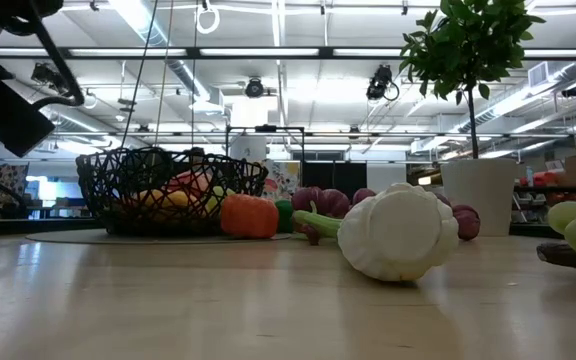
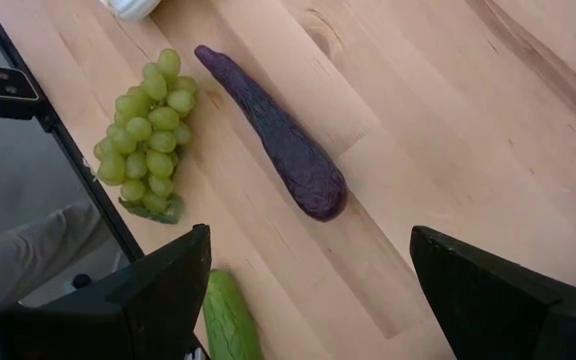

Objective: Build produce basket
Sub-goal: Put the orange into the wire basket

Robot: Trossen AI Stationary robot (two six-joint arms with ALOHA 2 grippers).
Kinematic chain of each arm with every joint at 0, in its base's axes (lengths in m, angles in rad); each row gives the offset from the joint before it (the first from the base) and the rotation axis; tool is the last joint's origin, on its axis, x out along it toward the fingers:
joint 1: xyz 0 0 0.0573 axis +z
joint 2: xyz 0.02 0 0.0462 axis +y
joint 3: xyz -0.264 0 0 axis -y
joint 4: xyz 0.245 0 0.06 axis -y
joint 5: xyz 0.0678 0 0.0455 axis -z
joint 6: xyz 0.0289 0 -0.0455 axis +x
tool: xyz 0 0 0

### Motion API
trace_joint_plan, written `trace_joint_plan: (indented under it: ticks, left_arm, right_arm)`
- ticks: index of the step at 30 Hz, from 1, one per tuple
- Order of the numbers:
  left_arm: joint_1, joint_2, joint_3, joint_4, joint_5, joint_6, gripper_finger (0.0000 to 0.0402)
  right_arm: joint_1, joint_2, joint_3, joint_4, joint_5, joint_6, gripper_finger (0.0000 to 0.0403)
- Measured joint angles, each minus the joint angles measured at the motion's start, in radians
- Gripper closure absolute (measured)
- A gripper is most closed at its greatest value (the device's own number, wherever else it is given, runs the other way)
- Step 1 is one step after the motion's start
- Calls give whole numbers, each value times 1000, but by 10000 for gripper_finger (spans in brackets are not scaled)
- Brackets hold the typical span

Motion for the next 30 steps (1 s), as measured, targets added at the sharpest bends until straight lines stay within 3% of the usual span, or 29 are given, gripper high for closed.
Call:
trace_joint_plan:
  ticks: [6,25,30]
  left_arm:
    - [27,0,0,11,-6,0,41]
    - [102,-1,0,61,-111,-15,44]
    - [142,-13,1,99,-112,-24,67]
  right_arm:
    - [0,0,0,-1,0,-8,58]
    - [0,0,0,-1,10,0,58]
    - [0,0,0,-1,10,0,58]
